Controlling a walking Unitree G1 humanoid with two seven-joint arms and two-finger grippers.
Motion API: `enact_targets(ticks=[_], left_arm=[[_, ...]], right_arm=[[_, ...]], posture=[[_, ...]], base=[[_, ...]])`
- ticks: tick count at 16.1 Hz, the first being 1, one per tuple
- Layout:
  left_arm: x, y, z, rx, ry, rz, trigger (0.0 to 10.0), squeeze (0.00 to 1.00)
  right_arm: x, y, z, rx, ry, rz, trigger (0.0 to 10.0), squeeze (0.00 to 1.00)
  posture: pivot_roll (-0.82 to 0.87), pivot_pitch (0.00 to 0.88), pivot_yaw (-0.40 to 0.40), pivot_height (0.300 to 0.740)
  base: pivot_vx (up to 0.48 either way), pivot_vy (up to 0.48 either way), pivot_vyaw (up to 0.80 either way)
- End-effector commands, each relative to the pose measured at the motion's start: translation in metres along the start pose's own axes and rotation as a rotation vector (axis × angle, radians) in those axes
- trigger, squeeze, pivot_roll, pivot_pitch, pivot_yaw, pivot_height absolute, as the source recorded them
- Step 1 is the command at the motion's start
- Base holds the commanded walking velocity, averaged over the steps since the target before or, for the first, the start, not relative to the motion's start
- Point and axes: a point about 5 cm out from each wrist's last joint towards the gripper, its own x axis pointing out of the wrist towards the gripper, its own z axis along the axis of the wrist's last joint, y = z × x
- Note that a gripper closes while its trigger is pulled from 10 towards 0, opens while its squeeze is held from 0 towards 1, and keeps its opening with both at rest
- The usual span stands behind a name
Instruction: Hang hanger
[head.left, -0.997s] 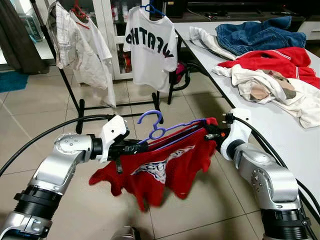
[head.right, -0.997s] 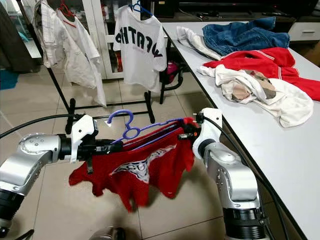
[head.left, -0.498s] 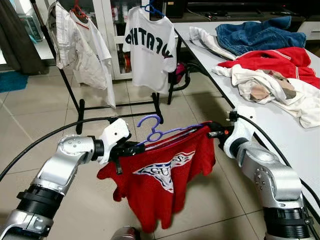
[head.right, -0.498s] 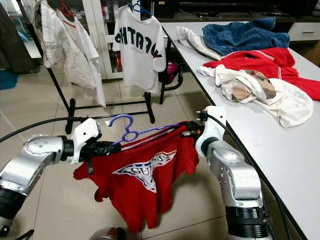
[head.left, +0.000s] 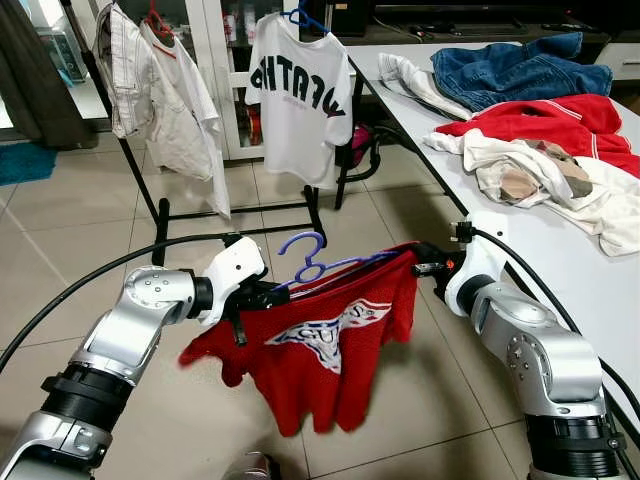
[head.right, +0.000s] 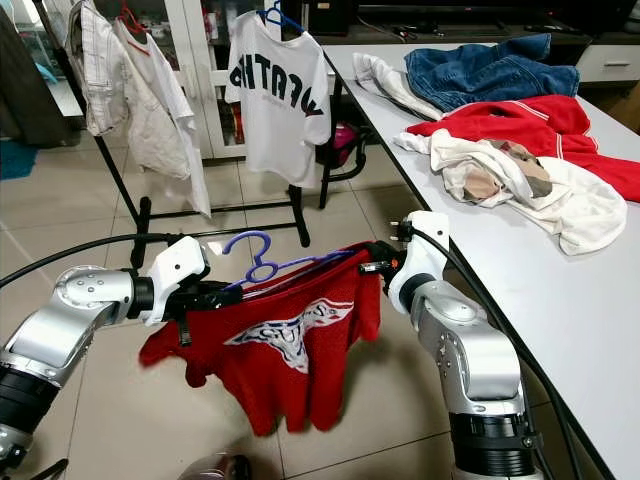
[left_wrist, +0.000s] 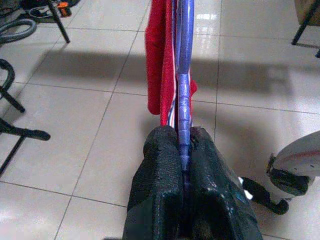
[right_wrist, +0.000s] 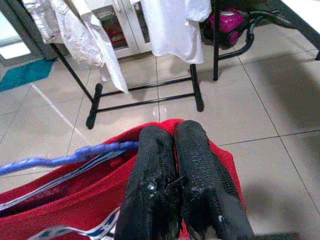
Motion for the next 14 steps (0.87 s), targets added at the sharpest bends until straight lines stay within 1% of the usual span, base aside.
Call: enact_targets(ticks=[1,3,5,6,9,12,13,14], left_arm=[[0.006,0.007,0.009,0.029,-0.005,0.028,0.0,0.00],[0.015,0.012,0.015,0.028,-0.010,0.053,0.0,0.00],[0.019,0.013,0.016,0.025,-0.007,0.061,0.0,0.00],[0.024,0.011,0.018,0.022,-0.019,0.045,0.0,0.00],[0.029,0.006,0.016,0.032,-0.010,0.004,0.0,0.00],[0.030,0.008,0.016,0.030,-0.014,0.026,0.0,0.00],[0.028,0.011,0.017,0.029,-0.018,0.043,0.0,0.00],[0.028,0.012,0.017,0.029,-0.020,0.050,0.0,0.00]], right_arm=[[-0.004,0.007,0.007,-0.031,-0.027,0.038,0.0,0.00],[-0.006,0.016,0.002,-0.075,0.001,0.083,0.0,0.00],[-0.007,0.019,0.001,-0.085,0.007,0.098,0.0,0.00],[-0.006,0.023,0.000,-0.096,0.009,0.113,0.0,0.00],[-0.007,0.025,0.000,-0.128,0.008,0.146,0.0,0.00],[-0.008,0.026,-0.002,-0.144,0.019,0.156,0.0,0.00],[-0.009,0.027,-0.005,-0.179,0.045,0.164,9.5,0.00],[-0.009,0.027,-0.007,-0.190,0.058,0.161,10.0,0.00]], posture=[[-0.02,0.000,0.013,0.740],[-0.02,0.000,0.015,0.740],[-0.02,0.000,0.015,0.740],[-0.02,0.000,0.014,0.740],[-0.02,0.000,0.013,0.740],[-0.02,0.000,0.011,0.740],[-0.02,0.000,0.011,0.740],[-0.02,0.000,0.011,0.740]], base=[[0.000,0.000,0.00],[0.000,0.000,0.00],[0.000,0.000,0.00],[0.000,0.000,0.00],[0.000,0.000,0.00],[0.000,0.000,0.00],[0.000,0.000,0.00],[0.000,0.000,0.00]])
